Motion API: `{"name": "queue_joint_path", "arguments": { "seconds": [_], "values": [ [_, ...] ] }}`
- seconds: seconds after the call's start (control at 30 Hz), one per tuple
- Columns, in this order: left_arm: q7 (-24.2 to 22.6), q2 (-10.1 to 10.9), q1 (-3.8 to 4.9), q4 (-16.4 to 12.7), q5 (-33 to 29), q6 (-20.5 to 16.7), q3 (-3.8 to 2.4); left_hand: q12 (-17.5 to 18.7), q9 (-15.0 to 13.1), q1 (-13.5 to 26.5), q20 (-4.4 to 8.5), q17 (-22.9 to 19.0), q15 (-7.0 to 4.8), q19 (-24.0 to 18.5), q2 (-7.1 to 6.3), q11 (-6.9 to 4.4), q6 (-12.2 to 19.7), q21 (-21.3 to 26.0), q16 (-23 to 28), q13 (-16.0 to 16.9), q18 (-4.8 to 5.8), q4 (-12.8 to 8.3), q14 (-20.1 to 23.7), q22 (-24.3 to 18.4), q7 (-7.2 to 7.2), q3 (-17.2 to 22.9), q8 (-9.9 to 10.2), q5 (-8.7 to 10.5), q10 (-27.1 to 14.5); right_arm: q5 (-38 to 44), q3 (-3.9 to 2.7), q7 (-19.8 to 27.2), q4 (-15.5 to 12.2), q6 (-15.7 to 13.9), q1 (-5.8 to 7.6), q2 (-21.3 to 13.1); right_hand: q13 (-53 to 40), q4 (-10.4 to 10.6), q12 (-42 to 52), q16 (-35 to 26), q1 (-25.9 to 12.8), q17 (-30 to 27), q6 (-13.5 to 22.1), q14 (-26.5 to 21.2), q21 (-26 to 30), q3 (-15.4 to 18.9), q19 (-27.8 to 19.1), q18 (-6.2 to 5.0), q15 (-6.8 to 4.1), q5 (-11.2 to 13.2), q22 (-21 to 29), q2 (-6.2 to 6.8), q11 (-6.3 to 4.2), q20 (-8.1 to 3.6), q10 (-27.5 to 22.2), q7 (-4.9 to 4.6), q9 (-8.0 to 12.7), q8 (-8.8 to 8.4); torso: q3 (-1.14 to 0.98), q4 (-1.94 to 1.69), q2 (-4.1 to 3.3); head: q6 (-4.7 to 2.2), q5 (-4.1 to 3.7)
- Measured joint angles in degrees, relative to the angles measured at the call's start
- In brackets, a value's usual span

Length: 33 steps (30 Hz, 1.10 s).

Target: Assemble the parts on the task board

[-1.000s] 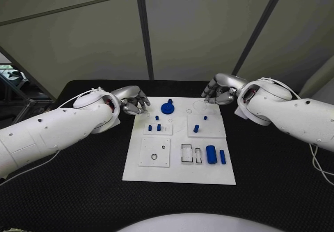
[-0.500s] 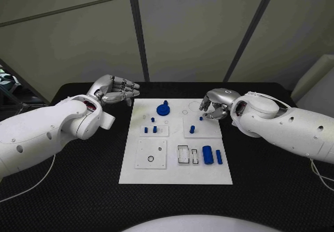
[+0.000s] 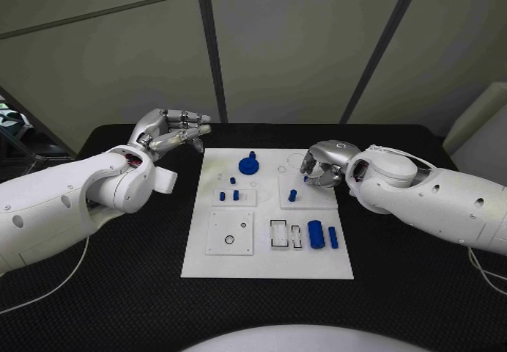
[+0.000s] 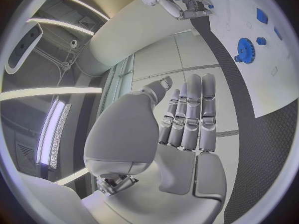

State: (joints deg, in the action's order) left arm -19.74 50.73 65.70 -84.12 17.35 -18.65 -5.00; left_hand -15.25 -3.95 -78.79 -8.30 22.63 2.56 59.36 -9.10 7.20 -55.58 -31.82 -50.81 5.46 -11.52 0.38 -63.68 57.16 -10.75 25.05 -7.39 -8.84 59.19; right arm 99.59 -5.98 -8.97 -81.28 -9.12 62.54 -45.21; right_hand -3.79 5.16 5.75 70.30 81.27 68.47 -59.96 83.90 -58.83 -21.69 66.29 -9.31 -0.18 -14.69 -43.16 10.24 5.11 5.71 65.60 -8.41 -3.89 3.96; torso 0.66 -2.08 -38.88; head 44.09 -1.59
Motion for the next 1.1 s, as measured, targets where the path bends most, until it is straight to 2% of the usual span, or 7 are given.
{"name": "queue_joint_path", "arguments": {
  "seconds": [0.37, 0.4, 0.43, 0.57, 0.83, 0.9, 1.1],
  "values": [
    [-0.6, 0.0, -0.03, 0.1, -1.3, 0.1, 0.0, -0.3, 0.0, -0.5, 0.0, -0.3, 0.0, 0.0, 0.45, 0.0, 0.1, 0.2, 0.3, 0.0, 0.01, -0.1, 0.0, -0.2, -0.12, -0.1, 0.0, 0.0, 0.0, 0.4, -0.02, 0.0, 0.2, 1.5, -0.21, 0.4, -0.3, -1.2, 1.4, 3.0, 0.9, 2.3, -2.5, 0.0, -3.4, -1.9, 0.7, -0.01, -0.02, -0.3, -4.0, -0.88, -0.81, -0.29, 2.7, 0.44, -0.4, 0.86, 0.0, 0.03, 0.01, 0.28, -0.04],
    [-0.6, 0.0, -0.03, 0.1, -1.3, 0.1, 0.0, -0.3, 0.0, -0.5, 0.0, -0.3, 0.0, 0.0, 0.45, 0.0, 0.2, 0.2, 0.3, 0.0, 0.01, -0.2, 0.0, -0.2, -0.21, -0.2, 0.0, 0.0, 0.0, 0.4, -0.07, 0.0, 0.3, 1.6, -0.21, 0.5, -0.3, -1.3, 1.4, 3.1, 0.9, 2.3, -2.6, 0.0, -3.6, -2.0, 0.7, 0.11, -0.02, -0.3, -4.2, -0.92, -1.0, -0.31, 2.9, 0.55, -0.5, 0.86, 0.0, 0.03, 0.01, 0.31, -0.02],
    [-0.6, 0.0, -0.03, 0.1, -1.4, 0.1, 0.0, -0.3, 0.0, -0.5, 0.0, -0.3, 0.0, 0.0, 0.45, 0.0, 0.2, 0.2, 0.3, 0.0, 0.01, -0.2, 0.0, -0.2, -0.21, -0.2, 0.0, 0.0, 0.0, 0.5, -0.09, 0.0, 0.3, 1.7, -0.21, 0.6, -0.4, -1.5, 1.6, 3.2, 1.0, 2.4, -2.9, 0.0, -3.7, -2.1, 0.9, 0.88, -0.02, -0.3, -4.4, -1.04, -1.04, -0.49, 3.1, 0.64, -0.5, 1.11, 0.0, 0.03, 0.01, 0.34, -0.01],
    [-0.6, 0.0, -0.03, 0.2, -1.5, 0.1, 0.0, -0.3, 0.0, -0.5, 0.0, -0.3, 0.0, 0.0, 0.45, 0.0, 0.2, 0.2, 0.3, 0.0, 0.01, -0.2, 0.0, -0.3, -0.21, -0.2, 0.0, 0.0, 0.0, 0.6, -0.15, 0.0, 0.4, 2.0, -0.22, 0.8, -0.7, -2.3, 1.9, 3.7, 1.7, 2.7, -4.0, 0.2, -4.6, -2.9, 1.0, 0.9, -0.3, -0.2, -5.3, -1.74, -1.43, -0.56, 4.1, 0.78, -0.6, 1.5, -0.01, 0.03, 0.03, 0.41, 0.05],
    [-0.6, -0.1, -0.03, 0.4, -1.6, 0.1, 0.0, -0.3, 0.0, -0.8, 0.0, -0.4, 0.0, 0.0, 0.75, 0.0, 0.2, 0.2, 0.5, 0.0, 0.01, -0.2, 0.0, -0.4, -0.21, -0.2, 0.0, 0.0, 0.0, 1.1, -0.23, -0.1, 0.6, 2.3, -0.26, 1.1, -0.9, -3.1, 2.2, 4.4, 2.3, 3.1, -4.8, 0.0, -6.1, -3.4, 1.3, 0.89, -0.46, 0.4, -7.1, -2.28, -1.52, -0.89, 5.0, 1.12, -0.7, 1.81, -0.01, 0.03, 0.03, 0.48, -0.02],
    [-0.6, -0.2, -0.03, 0.4, -1.6, 0.1, 0.0, -0.5, 0.0, -0.8, 0.0, -0.4, 0.0, 0.0, 0.75, 0.2, 0.2, 0.2, 0.5, 0.0, 0.01, -0.2, 0.0, -0.4, -0.2, -0.2, 0.0, 0.0, -0.2, 1.4, -0.24, -0.3, 0.6, 2.2, -0.28, 1.2, -1.0, -3.4, 2.2, 4.6, 2.4, 3.1, -5.1, 0.0, -6.4, -3.6, 1.3, 0.89, -0.46, 0.4, -7.4, -2.36, -1.55, -0.89, 5.1, 0.84, -0.7, 1.81, -0.01, 0.03, 0.03, 0.49, -0.04],
    [-0.6, -0.2, -0.03, 0.5, -1.7, 0.1, 0.0, -0.5, 0.0, -0.8, 0.0, -0.5, 0.0, 0.0, 0.75, 0.2, 0.4, 0.2, 0.5, 0.0, 0.01, -0.3, 0.0, -0.5, -0.41, -0.3, 0.0, 0.0, -0.2, 2.3, -0.17, -0.8, 0.2, 1.7, -0.44, 1.1, -1.0, -3.9, 2.1, 4.9, 2.7, 3.3, -5.7, 0.3, -7.4, -3.8, 1.7, 0.88, -0.66, 0.4, -8.6, -2.66, -1.63, -0.9, 5.6, 0.86, -0.8, 2.04, -0.02, 0.03, 0.03, 0.53, -0.08]
  ]
}}
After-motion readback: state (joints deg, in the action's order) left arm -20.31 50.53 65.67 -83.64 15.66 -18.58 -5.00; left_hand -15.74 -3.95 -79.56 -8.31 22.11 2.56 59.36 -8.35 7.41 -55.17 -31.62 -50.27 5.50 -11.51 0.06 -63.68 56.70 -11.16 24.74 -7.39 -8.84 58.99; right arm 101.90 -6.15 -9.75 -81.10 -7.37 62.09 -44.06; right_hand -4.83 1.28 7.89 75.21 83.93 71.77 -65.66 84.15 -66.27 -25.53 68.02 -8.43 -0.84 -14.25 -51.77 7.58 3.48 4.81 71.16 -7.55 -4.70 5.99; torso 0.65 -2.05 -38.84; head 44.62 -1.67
